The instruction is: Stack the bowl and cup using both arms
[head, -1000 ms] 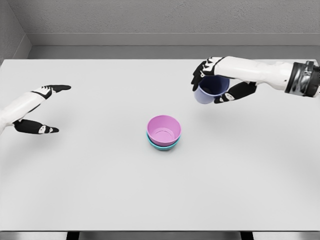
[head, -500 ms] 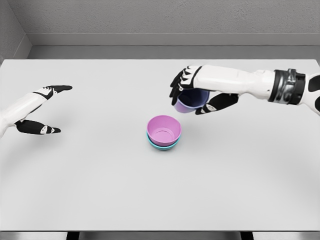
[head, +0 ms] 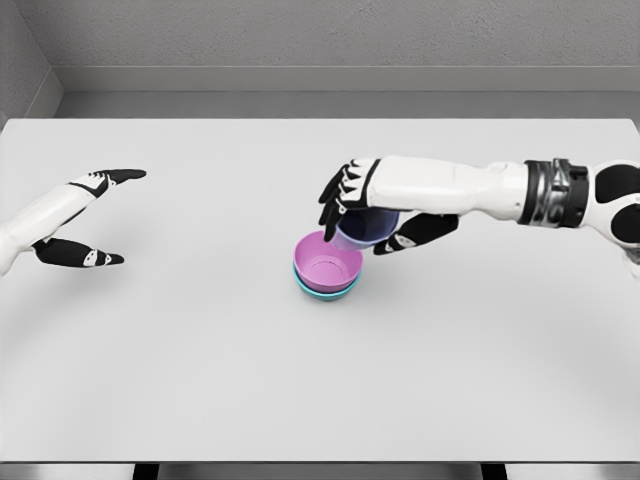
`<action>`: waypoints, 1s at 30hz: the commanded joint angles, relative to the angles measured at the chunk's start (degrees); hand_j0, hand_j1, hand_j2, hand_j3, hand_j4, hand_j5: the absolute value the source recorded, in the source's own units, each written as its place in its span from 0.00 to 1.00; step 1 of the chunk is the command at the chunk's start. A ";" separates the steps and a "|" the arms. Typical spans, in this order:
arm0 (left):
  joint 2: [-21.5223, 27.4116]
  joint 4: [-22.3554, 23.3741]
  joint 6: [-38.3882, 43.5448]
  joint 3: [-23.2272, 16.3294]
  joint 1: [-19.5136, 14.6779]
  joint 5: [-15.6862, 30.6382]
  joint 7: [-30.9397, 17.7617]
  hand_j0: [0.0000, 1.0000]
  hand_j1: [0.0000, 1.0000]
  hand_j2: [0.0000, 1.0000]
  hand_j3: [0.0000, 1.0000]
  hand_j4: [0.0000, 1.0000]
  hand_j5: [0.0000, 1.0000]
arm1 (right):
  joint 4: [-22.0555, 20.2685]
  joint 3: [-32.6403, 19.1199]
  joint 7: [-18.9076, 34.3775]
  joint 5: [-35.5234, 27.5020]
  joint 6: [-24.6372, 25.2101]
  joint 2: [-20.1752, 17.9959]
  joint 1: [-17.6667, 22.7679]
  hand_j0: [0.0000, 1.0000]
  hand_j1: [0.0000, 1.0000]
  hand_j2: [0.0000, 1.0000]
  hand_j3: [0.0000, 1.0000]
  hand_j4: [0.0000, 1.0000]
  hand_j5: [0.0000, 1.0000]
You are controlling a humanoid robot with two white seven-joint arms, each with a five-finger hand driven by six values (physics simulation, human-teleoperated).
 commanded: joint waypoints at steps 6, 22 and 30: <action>0.01 0.09 0.15 0.02 0.00 0.45 0.03 1.00 1.00 1.00 1.00 1.00 1.00 | -0.30 1.39 -0.04 -0.30 0.01 0.78 0.00 0.58 0.58 0.58 0.58 0.58 0.58; 0.01 0.09 0.15 -0.07 0.00 0.45 0.03 1.00 1.00 1.00 1.00 1.00 1.00 | 0.05 3.41 -0.04 1.90 0.01 3.24 0.62 0.60 0.60 0.60 0.60 0.60 0.60; -0.08 0.09 0.15 -0.07 0.00 0.45 0.03 1.00 1.00 1.00 1.00 1.00 1.00 | 1.99 4.20 -0.04 3.39 0.10 5.17 0.53 0.60 0.60 0.60 0.60 0.60 0.60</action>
